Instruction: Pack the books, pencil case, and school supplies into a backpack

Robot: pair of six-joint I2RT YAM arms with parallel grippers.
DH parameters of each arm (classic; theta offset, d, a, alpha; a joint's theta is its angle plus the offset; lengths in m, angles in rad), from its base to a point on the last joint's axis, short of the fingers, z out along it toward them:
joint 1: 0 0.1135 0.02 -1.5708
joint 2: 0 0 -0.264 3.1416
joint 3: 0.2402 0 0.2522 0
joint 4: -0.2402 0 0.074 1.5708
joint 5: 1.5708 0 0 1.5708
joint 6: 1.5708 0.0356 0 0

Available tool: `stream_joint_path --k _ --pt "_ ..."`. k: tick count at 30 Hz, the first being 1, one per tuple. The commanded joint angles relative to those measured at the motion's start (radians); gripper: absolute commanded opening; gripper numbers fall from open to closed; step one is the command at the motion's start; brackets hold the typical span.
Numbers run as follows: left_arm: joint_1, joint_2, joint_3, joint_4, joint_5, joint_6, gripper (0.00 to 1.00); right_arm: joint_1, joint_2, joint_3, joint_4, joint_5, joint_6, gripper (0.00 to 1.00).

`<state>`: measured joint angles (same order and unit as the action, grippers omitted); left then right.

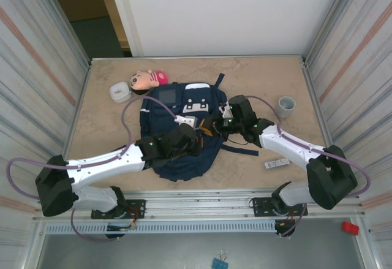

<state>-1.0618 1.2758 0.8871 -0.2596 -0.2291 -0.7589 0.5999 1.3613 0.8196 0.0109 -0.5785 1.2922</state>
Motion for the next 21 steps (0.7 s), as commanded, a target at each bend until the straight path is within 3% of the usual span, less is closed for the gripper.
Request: stream_joint_path --k 1,8,10,12,13,17,21 --pt "0.016 -0.042 0.004 -0.081 -0.078 0.023 0.00 -0.059 -0.064 0.039 -0.053 -0.075 -0.073 0.00" --pt "0.032 -0.242 -0.147 -0.207 -0.131 0.027 0.00 -0.263 -0.034 0.079 -0.191 -0.229 -0.231 0.00" --pt "0.047 -0.285 -0.181 -0.185 -0.117 0.053 0.00 -0.274 -0.021 0.100 -0.206 -0.241 -0.243 0.07" --pt "0.059 -0.311 -0.203 -0.129 -0.091 0.090 0.00 -0.254 -0.019 0.101 -0.171 -0.234 -0.202 0.26" --pt "0.062 -0.313 -0.207 -0.097 -0.076 0.109 0.00 -0.238 -0.023 0.093 -0.134 -0.222 -0.167 0.31" --pt "0.062 -0.282 -0.193 0.010 -0.019 0.179 0.00 -0.125 -0.032 0.020 0.082 -0.118 0.039 0.40" --pt "0.062 -0.245 -0.169 0.063 0.047 0.228 0.00 -0.046 -0.001 0.019 0.117 -0.022 0.070 0.38"
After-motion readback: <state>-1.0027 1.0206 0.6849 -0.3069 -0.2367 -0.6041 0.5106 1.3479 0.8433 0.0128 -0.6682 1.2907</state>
